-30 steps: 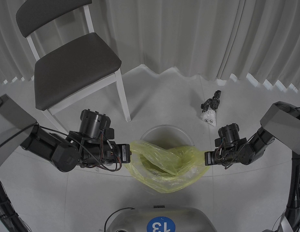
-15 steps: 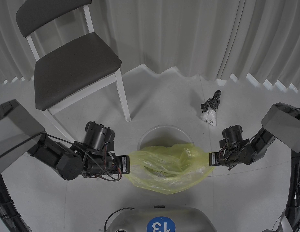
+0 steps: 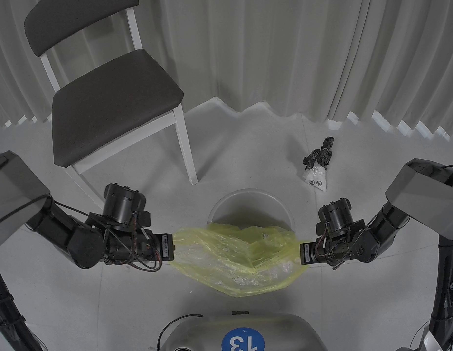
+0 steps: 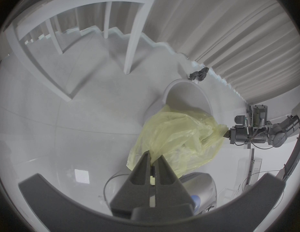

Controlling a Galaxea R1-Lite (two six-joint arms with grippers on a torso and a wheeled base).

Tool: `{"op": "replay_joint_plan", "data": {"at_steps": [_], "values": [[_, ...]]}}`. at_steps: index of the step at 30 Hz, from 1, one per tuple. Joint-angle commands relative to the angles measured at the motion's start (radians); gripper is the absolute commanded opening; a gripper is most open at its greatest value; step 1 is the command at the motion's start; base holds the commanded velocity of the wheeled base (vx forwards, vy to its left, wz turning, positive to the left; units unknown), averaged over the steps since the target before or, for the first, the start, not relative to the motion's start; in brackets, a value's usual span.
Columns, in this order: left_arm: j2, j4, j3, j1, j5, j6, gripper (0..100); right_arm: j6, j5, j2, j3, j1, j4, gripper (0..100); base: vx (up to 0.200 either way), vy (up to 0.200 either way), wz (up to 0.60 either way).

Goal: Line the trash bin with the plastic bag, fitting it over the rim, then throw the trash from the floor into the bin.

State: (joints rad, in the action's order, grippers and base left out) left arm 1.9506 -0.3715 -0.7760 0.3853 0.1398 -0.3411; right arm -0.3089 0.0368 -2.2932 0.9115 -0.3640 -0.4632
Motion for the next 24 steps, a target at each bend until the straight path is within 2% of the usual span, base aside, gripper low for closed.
{"op": "replay_joint_plan", "data": {"at_steps": [1, 6, 7, 11, 16, 24], "values": [[0.102, -0.070, -0.049, 0.087, -0.016, -0.036, 0, 0.004, 0.000, -0.051, 0.029, 0.085, 0.000, 0, 0.000, 0.000, 0.00], [0.137, -0.093, -0.078, 0.132, -0.031, -0.059, 0, 0.008, 0.002, -0.069, 0.058, 0.154, 0.000, 0, 0.000, 0.000, 0.00], [0.140, -0.093, -0.092, 0.147, -0.045, -0.065, 0, 0.008, 0.003, -0.071, 0.079, 0.191, 0.008, 0, 0.000, 0.000, 0.00], [0.129, -0.092, -0.091, 0.145, -0.046, -0.069, 0, 0.010, 0.014, -0.061, 0.101, 0.228, 0.012, 0, 0.000, 0.000, 0.00], [0.126, -0.090, -0.074, 0.118, -0.048, -0.111, 0, 0.007, 0.014, -0.048, 0.107, 0.212, 0.046, 0, 0.000, 0.000, 0.00], [0.129, -0.099, -0.026, 0.040, -0.048, -0.105, 0, -0.006, 0.002, -0.055, 0.066, 0.099, 0.041, 0, 0.000, 0.000, 0.00]]}}
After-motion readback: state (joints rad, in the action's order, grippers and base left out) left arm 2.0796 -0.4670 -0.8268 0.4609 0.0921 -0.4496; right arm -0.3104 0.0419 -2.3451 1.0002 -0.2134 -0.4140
